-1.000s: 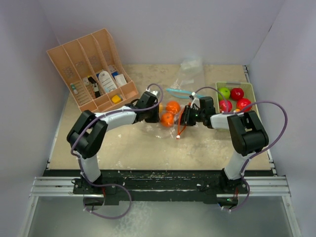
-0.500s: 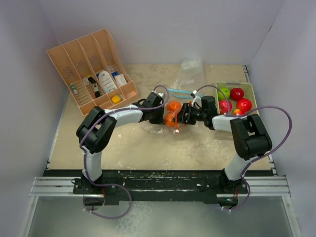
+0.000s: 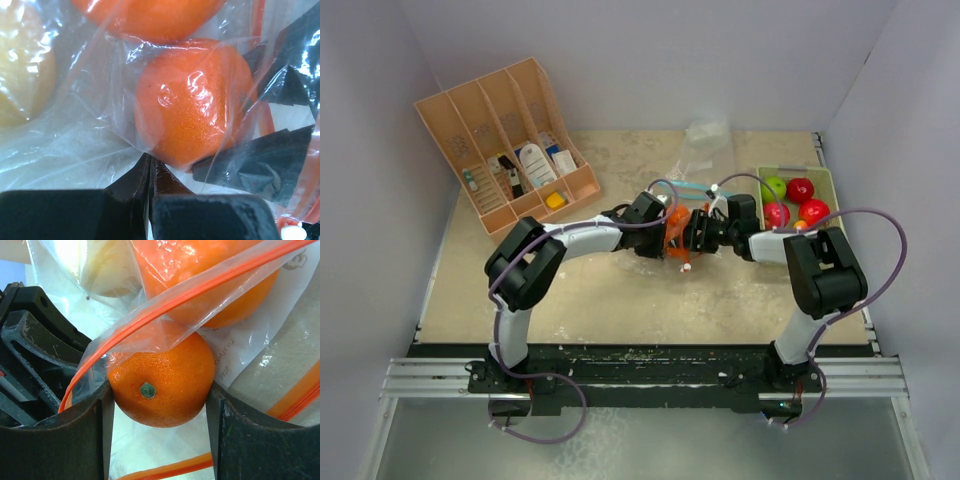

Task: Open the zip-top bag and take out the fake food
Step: Pick up the fake fruit from the zipper food storage bag.

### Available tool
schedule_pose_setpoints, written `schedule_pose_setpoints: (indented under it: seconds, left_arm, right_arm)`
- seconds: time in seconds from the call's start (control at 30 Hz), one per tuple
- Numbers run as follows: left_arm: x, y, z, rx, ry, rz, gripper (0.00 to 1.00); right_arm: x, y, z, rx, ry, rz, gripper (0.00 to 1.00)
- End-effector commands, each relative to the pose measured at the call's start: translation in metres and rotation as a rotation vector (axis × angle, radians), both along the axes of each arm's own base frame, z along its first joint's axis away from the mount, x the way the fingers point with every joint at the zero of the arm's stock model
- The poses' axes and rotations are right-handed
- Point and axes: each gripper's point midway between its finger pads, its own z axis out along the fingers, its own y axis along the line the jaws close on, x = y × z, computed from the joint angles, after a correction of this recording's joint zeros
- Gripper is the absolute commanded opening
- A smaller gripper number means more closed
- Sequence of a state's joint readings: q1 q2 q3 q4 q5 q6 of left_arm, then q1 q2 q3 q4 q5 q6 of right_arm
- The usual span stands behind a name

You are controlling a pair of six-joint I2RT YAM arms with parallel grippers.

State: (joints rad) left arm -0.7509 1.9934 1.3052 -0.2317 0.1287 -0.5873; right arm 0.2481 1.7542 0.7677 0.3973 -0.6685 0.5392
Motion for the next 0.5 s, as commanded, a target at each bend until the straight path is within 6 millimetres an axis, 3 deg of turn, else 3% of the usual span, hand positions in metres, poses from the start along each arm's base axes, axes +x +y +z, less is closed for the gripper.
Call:
schedule_pose_setpoints:
  seconds: [0.0,0.17,0.3,0.47]
  left_arm:
    - [0.011,-0.002,0.013,-0.08,-0.002,0.041,0.0]
    - [0.013,0.033,0.005,-0.128,0.056,0.161,0.0]
    - [0.018,0.057,0.006,-0.135,0.063,0.224,0.0]
    - [0.022,0.072,0.009,-0.134,0.058,0.26,0.0]
  right_arm:
    - [0.006,0.002,0.027,-0.003,-0.046,0.01,0.51]
    - [0.021,-0.014,0.06,-0.036,-0.093,-0.068,0.37]
    - [0.035,-0.038,0.085,-0.081,-0.119,-0.135,0.34]
    - [0.053,-0.089,0.12,-0.135,-0.15,-0.302,0.34]
